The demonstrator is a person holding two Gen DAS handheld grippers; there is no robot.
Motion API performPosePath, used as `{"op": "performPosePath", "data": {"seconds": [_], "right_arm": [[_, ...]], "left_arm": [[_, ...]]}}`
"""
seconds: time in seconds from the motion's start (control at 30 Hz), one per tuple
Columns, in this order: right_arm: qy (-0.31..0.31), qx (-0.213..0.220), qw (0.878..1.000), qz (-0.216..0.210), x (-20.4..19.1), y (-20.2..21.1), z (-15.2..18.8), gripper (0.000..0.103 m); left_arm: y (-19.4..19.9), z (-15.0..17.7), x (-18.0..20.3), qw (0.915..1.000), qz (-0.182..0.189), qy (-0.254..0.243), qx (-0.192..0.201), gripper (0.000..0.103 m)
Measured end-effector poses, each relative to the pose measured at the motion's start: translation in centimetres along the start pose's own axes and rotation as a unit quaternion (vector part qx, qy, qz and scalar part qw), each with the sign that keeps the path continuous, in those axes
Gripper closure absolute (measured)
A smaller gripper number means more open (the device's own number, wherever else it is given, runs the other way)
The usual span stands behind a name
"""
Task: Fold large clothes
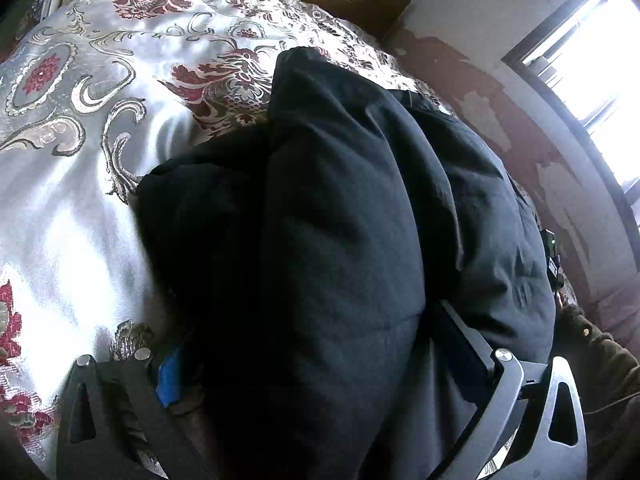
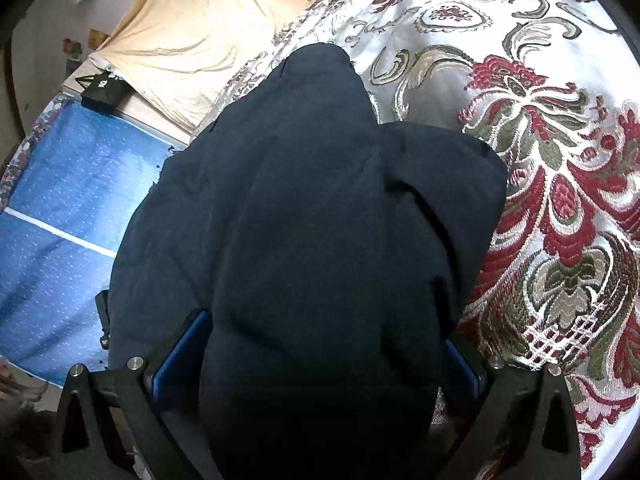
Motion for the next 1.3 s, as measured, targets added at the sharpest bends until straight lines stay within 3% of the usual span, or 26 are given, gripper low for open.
{"op": "performPosePath", "data": {"seconds": [0.4, 0.43, 0.47, 0.5, 0.57, 0.63, 0.7, 0.8, 0.87, 1.03, 1.3], "right_arm": [[-0.014, 0.000, 0.996, 0.084, -1.3, -0.1, 0.2, 0.000], [-0.016, 0.002, 0.996, 0.089, -1.4, 0.0, 0.2, 0.002], [-0.014, 0.005, 0.996, 0.093, -1.7, 0.3, 0.3, 0.011], [-0.008, 0.009, 0.995, 0.097, -2.1, 0.6, 0.4, 0.017], [-0.008, 0.010, 0.995, 0.104, -3.0, 1.2, 0.6, 0.042], [-0.014, 0.019, 0.994, 0.111, -3.8, 1.9, 0.7, 0.057], [-0.013, 0.031, 0.993, 0.115, -4.9, 2.7, 0.6, 0.068], [-0.001, 0.046, 0.992, 0.121, -7.2, 4.0, 0.6, 0.077], [0.002, 0.056, 0.992, 0.116, -8.6, 5.3, 0.8, 0.080], [0.023, 0.066, 0.992, 0.104, -13.3, 7.3, 2.1, 0.081], [0.046, 0.065, 0.993, 0.087, -17.8, 8.8, 6.9, 0.081]], "left_arm": [[0.2, 0.1, 0.0, 0.9998, 0.018, 0.013, -0.003, 0.001], [0.2, 0.1, 0.0, 0.9997, 0.016, 0.015, -0.008, 0.002], [0.3, 0.1, 0.2, 0.9996, 0.015, 0.018, -0.014, 0.003], [0.4, 0.1, 0.4, 0.9995, 0.011, 0.020, -0.022, 0.009], [1.0, -0.2, 0.8, 0.9990, 0.011, 0.033, -0.029, 0.031], [2.1, -0.7, 1.2, 0.9982, 0.001, 0.055, -0.023, 0.059], [3.1, -1.2, 2.0, 0.9977, -0.014, 0.063, -0.019, 0.072], [4.6, -1.8, 3.7, 0.9963, -0.074, 0.036, -0.024, 0.084], [6.2, -2.3, 5.2, 0.9950, -0.096, 0.017, -0.025, 0.087], [11.6, -2.9, 8.4, 0.9942, -0.105, -0.021, -0.009, 0.087], [18.0, 1.7, 10.1, 0.9906, -0.130, -0.043, -0.006, 0.088]]}}
Point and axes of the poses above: each gripper's, at about its wrist camera, not at the fingertips, and y roughly against the way its jaws point, x to its right, z to its underside, the point moved 9 cm from there along -y, roughly the way its jaws point, and after that the axes turned 7 degrees about x, right-handed, at the moved point
